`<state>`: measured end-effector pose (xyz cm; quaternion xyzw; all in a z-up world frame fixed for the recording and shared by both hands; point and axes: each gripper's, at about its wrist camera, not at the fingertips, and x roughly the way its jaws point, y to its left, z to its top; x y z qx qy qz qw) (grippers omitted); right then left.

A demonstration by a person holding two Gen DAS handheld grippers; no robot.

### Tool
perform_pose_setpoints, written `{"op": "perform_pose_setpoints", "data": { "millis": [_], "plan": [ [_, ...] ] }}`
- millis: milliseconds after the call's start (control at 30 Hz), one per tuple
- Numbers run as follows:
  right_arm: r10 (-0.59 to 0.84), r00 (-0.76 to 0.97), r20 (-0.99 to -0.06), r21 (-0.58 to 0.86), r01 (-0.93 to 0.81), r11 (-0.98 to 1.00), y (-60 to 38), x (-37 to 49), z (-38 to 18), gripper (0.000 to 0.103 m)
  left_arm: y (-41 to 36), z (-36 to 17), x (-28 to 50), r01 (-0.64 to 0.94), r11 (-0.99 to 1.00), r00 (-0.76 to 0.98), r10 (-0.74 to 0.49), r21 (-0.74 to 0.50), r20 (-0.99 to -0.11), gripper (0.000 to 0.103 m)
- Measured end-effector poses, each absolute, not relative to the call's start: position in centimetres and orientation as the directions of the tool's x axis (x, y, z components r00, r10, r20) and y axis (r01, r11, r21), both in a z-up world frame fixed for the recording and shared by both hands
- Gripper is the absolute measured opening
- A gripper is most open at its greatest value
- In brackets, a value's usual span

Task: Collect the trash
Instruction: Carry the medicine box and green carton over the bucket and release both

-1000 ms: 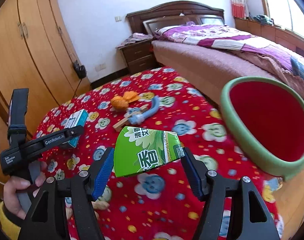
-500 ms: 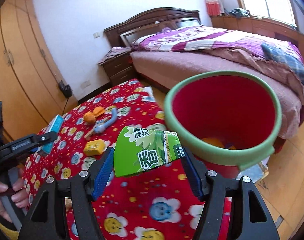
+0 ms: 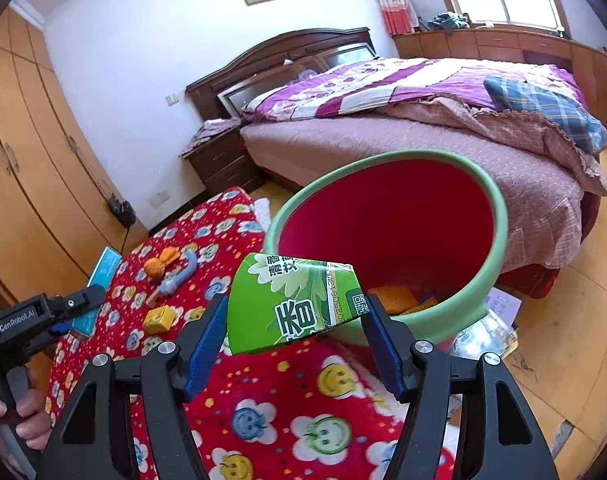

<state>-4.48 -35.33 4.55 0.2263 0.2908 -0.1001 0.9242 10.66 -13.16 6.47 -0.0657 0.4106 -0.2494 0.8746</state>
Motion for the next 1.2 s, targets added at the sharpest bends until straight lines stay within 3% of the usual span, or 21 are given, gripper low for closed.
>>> {"op": "perform_pose_setpoints", "data": {
  "millis": [633,1200],
  "plan": [
    [-0.113,0.830,-0.546,0.411,0.383,0.827,-42.4,-5.1,3.8,0.068,-25.8,4.5,10.2,0.560,0.779,0.431,-0.564,-0.281,-0.704,0.051],
    [-0.113,0.825,-0.553,0.442,0.406,0.800,-46.4,-4.7,1.8,0.068,-32.5,2.3,11.1,0.624,0.761,0.420,-0.520,-0.180,-0.744,0.051]
  ]
}}
